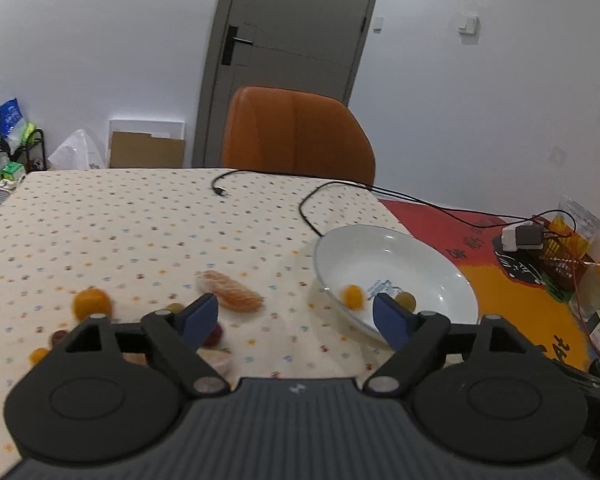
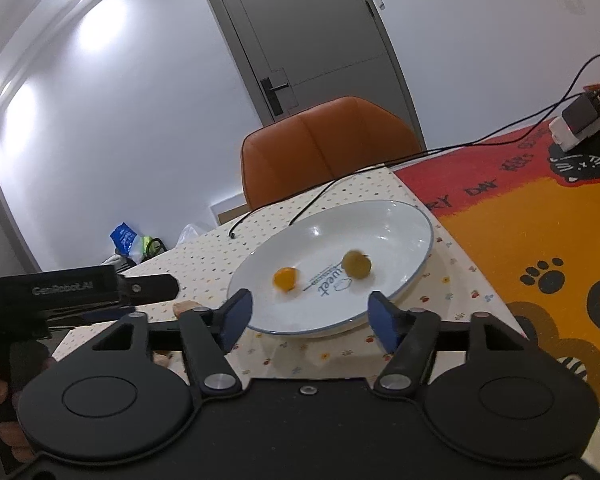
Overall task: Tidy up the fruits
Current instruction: 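Move both tools back to the fruit cluster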
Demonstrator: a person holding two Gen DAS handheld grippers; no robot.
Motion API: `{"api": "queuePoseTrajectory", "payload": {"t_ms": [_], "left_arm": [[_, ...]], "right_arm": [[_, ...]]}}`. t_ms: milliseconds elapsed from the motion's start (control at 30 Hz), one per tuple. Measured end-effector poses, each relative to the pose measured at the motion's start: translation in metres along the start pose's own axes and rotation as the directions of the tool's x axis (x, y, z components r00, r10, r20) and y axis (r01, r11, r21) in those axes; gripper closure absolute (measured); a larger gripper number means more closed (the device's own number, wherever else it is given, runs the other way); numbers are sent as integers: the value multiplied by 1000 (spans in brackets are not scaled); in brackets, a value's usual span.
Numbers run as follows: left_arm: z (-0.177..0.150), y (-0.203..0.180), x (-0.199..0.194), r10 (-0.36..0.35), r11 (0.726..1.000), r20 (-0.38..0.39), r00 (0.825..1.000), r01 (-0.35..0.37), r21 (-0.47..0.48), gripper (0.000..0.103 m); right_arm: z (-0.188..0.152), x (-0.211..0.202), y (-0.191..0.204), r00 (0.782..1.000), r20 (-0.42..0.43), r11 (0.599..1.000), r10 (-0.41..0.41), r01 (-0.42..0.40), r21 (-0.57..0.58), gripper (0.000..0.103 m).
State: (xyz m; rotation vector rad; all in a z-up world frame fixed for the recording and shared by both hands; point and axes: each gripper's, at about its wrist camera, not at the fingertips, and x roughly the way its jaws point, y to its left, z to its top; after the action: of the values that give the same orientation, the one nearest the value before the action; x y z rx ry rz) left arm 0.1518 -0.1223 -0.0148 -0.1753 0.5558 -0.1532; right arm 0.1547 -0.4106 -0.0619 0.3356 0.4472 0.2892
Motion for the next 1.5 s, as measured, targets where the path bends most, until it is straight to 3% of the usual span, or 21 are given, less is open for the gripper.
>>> {"api": "queuePoseTrajectory", "payload": {"t_ms": [533,867,1100,1333,1433,1500], "left_arm": [[-8,66,-74,120,991,73,990,-114,-76,10],[-12,103,-100,186,976,95,978,-174,-129,9],[-9,116,-101,171,978,105,980,-156,-139,10],[-13,119,-95,162,980,105,981,-148,-131,13],[-17,120,-86,151,982,93,984,-139,-126,19],[-18,121,-78,146,983,72,987,-136,-124,28]], "right_arm": [[-12,-27,57,999,-21,996,34,-35,-85,8],[-14,-34,83,995,-31,989,97,-100,-113,4],[-15,-28,98,988,-56,979,142,-149,-137,1],[-16,-12,108,983,-88,975,160,-172,-141,1],[-19,-5,113,979,-103,972,174,-187,-144,1],[-22,-1,118,978,-107,967,179,-195,-164,1]]}}
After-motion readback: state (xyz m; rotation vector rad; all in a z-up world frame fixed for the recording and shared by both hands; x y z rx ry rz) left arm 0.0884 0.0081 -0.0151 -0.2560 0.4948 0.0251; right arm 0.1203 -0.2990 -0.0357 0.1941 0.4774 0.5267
